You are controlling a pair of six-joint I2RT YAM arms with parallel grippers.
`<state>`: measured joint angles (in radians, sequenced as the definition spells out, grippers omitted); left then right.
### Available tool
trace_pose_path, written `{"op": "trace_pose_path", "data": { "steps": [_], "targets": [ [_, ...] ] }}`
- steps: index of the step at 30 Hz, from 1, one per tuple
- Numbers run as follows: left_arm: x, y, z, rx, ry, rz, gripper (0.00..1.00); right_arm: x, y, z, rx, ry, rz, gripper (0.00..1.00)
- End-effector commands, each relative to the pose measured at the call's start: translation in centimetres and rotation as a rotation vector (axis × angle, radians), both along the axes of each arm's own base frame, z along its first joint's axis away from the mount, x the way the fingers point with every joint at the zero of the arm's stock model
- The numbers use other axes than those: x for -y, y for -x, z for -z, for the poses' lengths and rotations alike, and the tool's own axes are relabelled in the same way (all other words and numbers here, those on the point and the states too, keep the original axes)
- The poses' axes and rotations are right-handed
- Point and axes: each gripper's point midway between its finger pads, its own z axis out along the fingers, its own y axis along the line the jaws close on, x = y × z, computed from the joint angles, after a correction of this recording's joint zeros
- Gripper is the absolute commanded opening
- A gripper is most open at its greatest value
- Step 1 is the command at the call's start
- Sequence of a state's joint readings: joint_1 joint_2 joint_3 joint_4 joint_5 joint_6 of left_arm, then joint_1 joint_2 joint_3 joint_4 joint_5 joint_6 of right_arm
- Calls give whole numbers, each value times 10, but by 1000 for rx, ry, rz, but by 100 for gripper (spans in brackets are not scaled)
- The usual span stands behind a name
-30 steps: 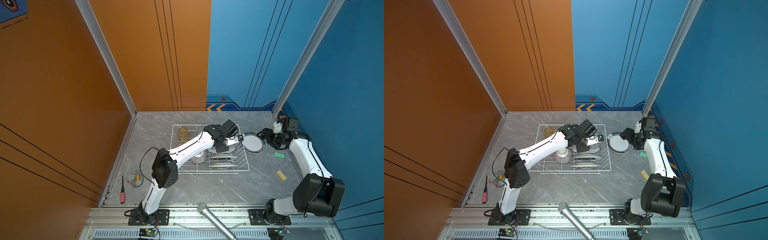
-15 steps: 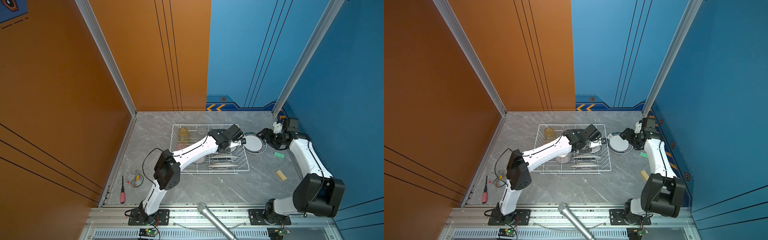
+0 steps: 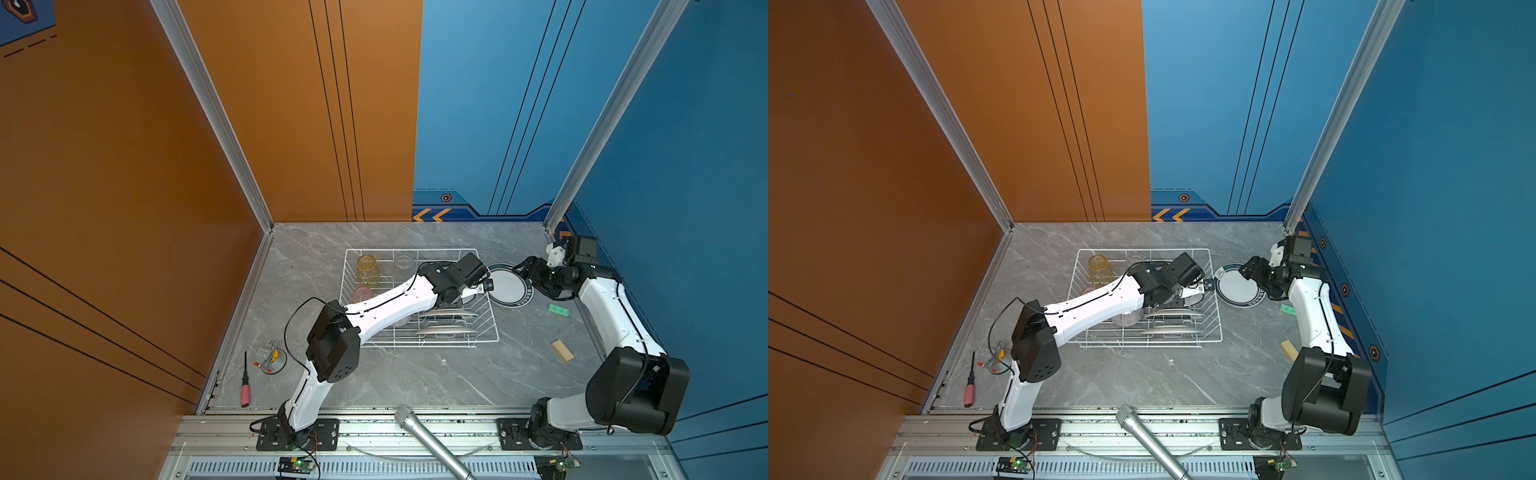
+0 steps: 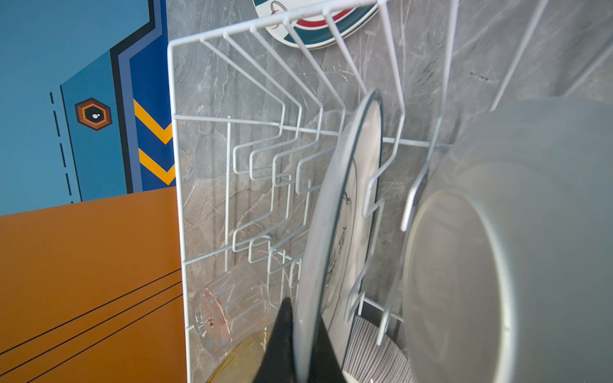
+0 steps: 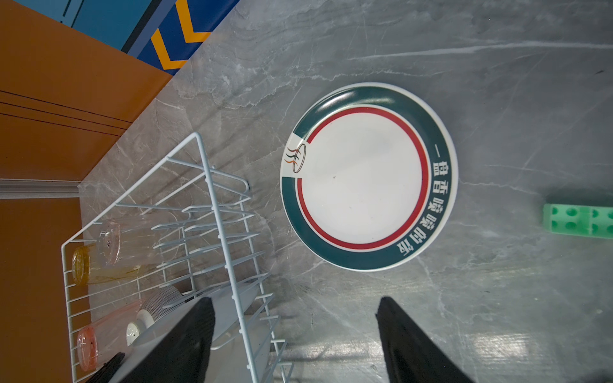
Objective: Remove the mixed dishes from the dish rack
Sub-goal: 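Lower the left gripper onto the rim of the next white plate and close, then lift the white plate with the left gripper while the right gripper approaches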
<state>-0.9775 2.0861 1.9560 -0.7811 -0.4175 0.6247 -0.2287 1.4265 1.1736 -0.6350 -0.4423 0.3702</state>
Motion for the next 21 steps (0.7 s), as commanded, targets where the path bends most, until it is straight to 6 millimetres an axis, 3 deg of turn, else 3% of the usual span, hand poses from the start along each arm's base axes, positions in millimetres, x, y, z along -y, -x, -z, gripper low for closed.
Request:
{"op": "trace_pose_path", "data": {
  "steps": [1, 11, 21],
  "targets": [
    [-9, -10, -52, 81, 136, -76, 0, 0, -1, -9, 41, -2, 2, 76],
    [-17, -10, -100, 109, 268, -115, 0, -6, -3, -16, 75, -17, -15, 76],
    [-42, -18, -145, 94, 455, -201, 0, -22, -7, -39, 196, -79, -85, 74]
  ]
}}
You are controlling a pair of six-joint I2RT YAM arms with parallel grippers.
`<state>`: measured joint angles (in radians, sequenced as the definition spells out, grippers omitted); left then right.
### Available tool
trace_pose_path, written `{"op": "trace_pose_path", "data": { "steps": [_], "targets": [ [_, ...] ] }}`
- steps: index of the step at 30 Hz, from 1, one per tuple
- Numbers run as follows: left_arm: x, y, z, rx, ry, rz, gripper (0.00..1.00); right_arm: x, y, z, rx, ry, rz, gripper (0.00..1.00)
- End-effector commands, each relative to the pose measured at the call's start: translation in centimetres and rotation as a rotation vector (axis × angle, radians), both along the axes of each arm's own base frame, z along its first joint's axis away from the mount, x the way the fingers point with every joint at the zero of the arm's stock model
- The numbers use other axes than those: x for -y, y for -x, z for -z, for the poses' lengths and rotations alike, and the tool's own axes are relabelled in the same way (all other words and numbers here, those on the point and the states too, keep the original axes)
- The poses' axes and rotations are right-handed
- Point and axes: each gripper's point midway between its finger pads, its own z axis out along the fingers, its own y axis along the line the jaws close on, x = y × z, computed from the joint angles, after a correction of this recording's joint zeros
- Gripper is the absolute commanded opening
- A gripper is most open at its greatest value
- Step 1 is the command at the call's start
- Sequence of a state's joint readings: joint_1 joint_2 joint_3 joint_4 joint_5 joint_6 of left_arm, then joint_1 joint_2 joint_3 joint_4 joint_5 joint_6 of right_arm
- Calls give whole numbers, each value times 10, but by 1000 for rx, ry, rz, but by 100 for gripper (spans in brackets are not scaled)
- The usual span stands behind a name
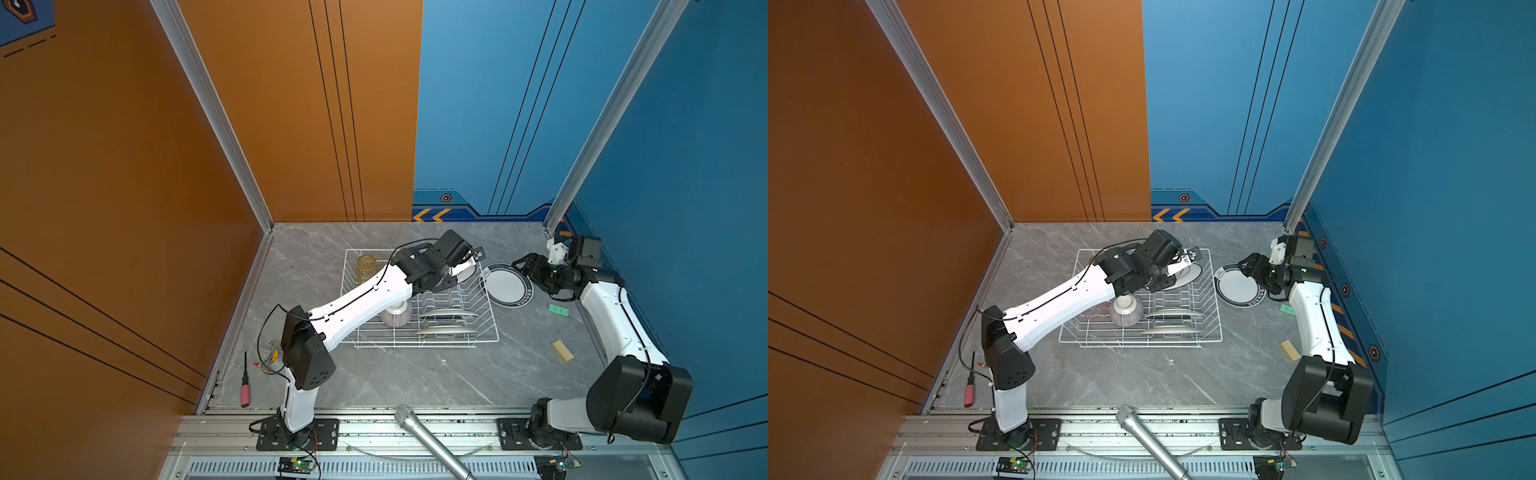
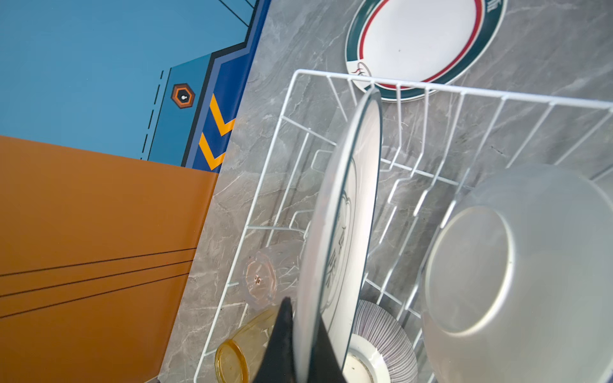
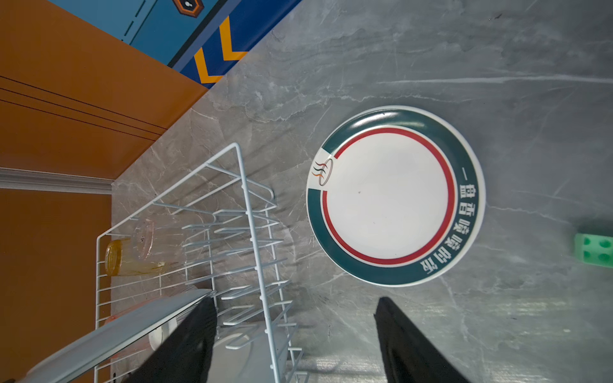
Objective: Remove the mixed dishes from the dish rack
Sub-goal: 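Lift the white plate with the left gripper while the right gripper approaches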
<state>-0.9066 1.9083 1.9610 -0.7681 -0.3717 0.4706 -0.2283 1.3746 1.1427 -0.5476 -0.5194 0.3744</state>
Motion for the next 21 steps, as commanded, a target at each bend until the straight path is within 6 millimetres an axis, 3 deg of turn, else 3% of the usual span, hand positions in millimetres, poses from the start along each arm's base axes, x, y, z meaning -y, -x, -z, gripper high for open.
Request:
{"op": "trace_pose_path", "data": {
  "steps": [1, 11, 21],
  "targets": [
    [-12, -6, -60, 44, 204, -61, 0, -14, -2, -21, 101, -52, -54, 74],
    [-27, -18, -97, -127, 575, -112, 0, -64, -1, -60, 294, -189, -265, 71],
    [-37, -26, -115, -348, 935, -113, 0, -109, 6, -93, 434, -373, -457, 63]
  ]
}}
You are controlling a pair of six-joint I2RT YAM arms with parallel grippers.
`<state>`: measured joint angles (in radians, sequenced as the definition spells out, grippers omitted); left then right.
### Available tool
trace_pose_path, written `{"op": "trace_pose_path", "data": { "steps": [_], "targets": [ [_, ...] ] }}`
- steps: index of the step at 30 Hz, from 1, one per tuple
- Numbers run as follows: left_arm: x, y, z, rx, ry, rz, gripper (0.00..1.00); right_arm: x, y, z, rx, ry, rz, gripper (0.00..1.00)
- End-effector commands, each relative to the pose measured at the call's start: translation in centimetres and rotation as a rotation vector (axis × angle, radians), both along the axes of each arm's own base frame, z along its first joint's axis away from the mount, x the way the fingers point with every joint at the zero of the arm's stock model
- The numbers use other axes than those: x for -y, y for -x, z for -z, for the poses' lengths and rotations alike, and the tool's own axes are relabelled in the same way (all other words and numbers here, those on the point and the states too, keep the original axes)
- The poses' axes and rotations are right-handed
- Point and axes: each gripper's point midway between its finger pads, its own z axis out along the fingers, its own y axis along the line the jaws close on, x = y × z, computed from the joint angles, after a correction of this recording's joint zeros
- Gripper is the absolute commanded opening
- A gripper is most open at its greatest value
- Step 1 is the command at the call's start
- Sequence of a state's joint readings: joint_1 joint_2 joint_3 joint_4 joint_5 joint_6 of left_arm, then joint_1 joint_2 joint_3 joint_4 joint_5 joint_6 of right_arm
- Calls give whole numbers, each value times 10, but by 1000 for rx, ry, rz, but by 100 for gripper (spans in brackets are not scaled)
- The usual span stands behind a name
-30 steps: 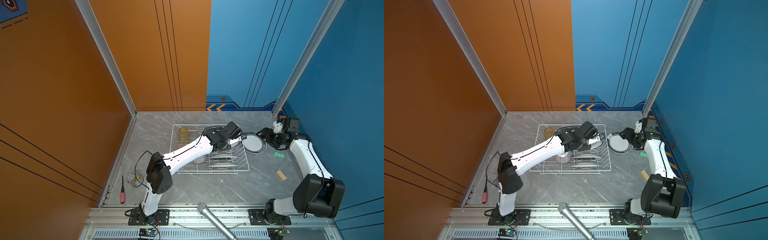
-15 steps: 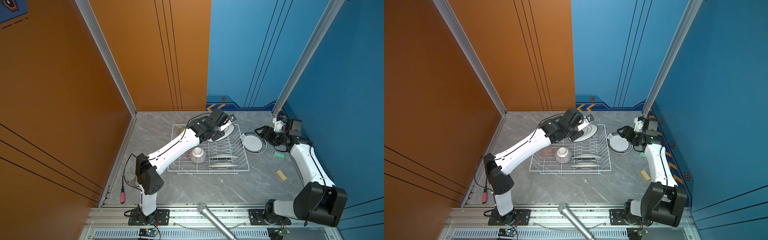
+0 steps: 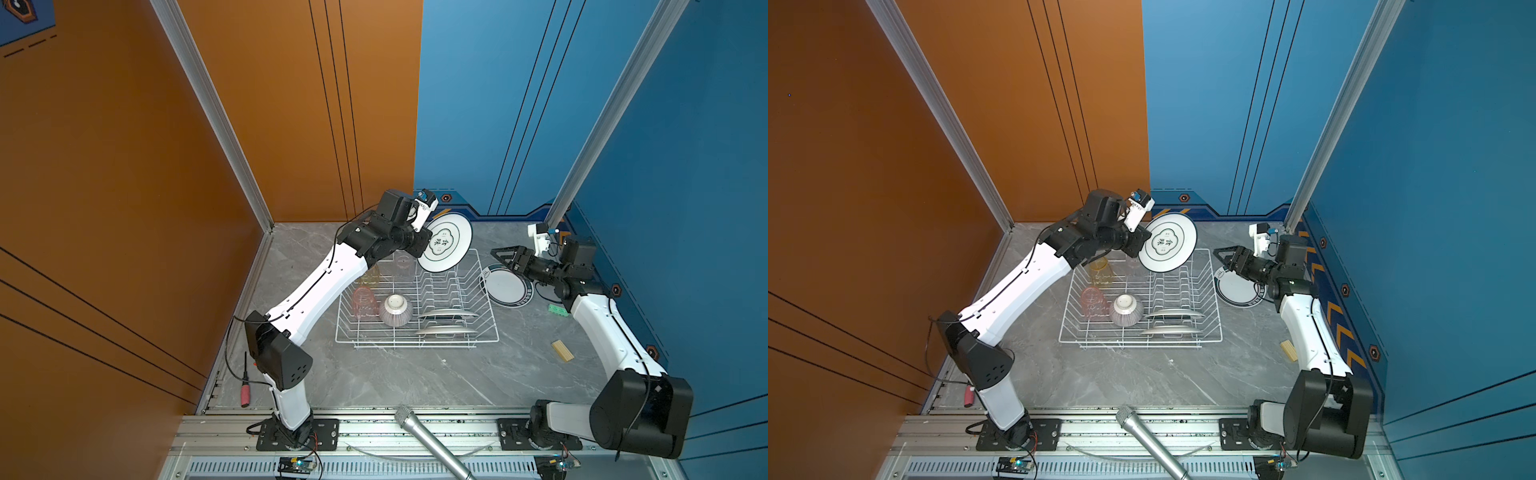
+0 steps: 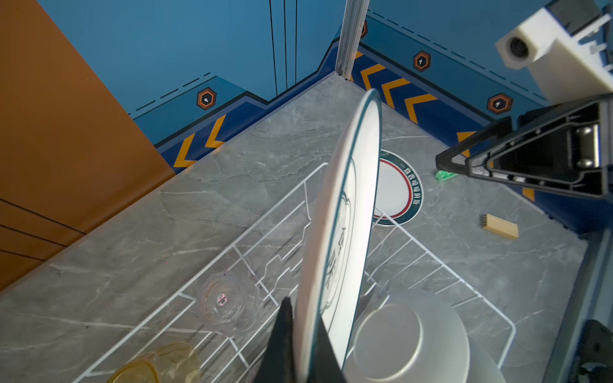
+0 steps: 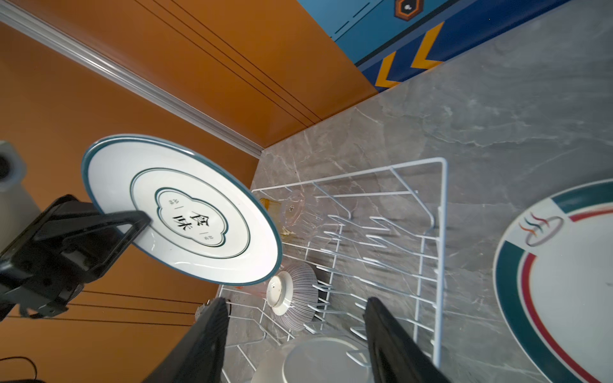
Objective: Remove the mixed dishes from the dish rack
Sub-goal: 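Lift the white plate with the left gripper while the right gripper approaches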
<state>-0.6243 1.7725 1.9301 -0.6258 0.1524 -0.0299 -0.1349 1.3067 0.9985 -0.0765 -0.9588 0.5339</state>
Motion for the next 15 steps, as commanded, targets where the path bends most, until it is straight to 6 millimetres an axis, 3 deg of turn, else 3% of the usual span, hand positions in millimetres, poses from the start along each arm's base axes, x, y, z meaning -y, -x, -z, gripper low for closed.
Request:
{"op": "trace_pose_path", "data": {
  "steps": [1, 7, 15],
  "targets": [
    [6, 10, -43, -40, 269, 57, 0, -19, 7, -26, 95, -72, -101, 63],
    [7, 4, -42, -112, 419, 90, 0, -35, 6, -32, 119, -115, -152, 62],
    [25, 4, -45, -174, 561, 167, 0, -46, -4, -37, 130, -176, -170, 62]
  ]
}}
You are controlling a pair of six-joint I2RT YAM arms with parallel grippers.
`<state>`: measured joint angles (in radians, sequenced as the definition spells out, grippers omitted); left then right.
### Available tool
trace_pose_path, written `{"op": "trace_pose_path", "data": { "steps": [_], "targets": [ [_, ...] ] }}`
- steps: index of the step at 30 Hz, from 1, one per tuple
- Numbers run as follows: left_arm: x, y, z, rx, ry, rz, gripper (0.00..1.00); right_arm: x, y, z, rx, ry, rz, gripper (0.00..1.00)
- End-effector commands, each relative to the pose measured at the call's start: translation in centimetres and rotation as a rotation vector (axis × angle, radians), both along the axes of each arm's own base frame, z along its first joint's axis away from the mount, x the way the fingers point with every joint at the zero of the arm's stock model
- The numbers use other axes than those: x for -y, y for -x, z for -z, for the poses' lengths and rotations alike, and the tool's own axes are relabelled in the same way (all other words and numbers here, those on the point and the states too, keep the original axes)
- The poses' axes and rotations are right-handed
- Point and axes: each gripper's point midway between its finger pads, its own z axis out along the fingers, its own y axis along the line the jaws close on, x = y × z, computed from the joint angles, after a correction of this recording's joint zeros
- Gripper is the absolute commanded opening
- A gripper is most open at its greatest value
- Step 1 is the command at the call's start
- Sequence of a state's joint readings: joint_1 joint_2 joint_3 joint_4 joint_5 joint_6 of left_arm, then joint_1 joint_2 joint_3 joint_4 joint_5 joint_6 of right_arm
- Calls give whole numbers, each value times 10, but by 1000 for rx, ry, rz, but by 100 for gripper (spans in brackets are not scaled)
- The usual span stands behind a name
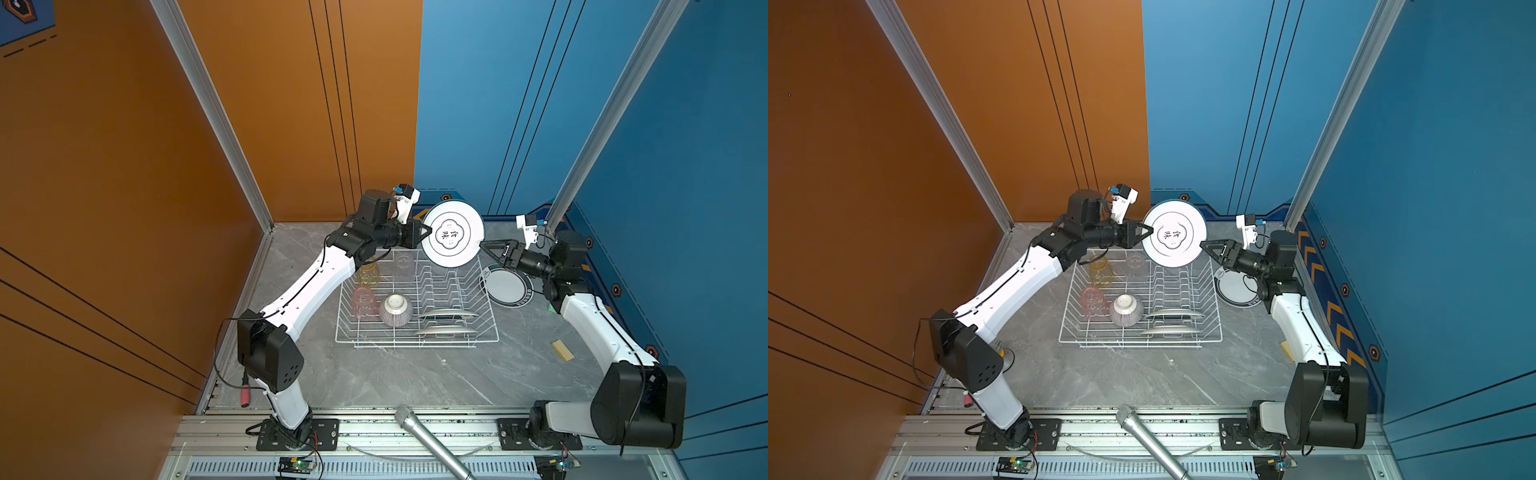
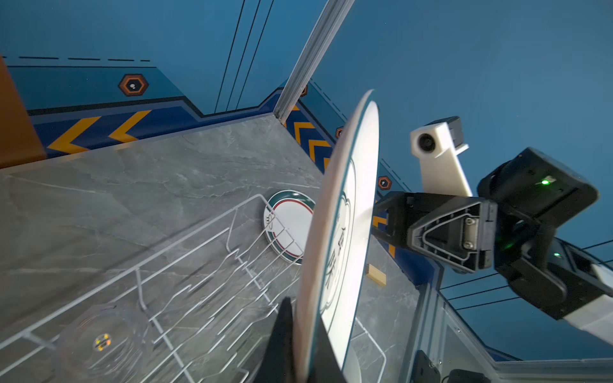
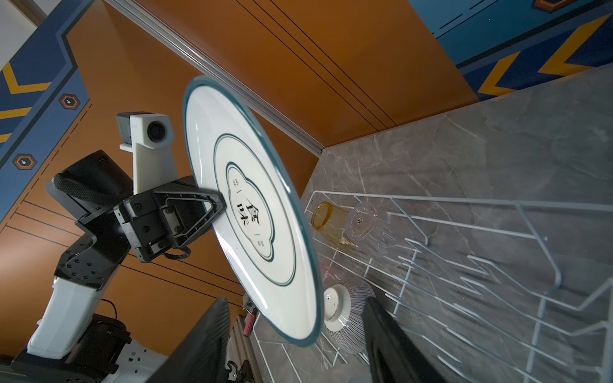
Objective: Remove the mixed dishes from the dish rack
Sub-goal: 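Lift the white plate with the left gripper while the right gripper approaches, then close the right gripper on the plate's opposite rim and open the left gripper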
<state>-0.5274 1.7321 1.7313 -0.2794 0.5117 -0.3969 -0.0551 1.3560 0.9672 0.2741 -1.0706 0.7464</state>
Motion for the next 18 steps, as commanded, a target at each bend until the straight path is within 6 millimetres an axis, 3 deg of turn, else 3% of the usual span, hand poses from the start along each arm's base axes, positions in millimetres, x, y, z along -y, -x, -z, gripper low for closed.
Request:
{"op": "trace_pose_path", "data": {
  "steps": [1, 11, 18],
  "targets": [
    [15, 6, -33, 34, 155, 84, 0, -7, -3, -7, 25, -47, -27, 62],
    [38, 3, -21, -45, 243, 145, 0, -20, -6, -34, 83, -167, -83, 52],
    [44, 0, -17, -52, 255, 146, 0, -22, -9, -34, 71, -199, -98, 31]
  ]
}}
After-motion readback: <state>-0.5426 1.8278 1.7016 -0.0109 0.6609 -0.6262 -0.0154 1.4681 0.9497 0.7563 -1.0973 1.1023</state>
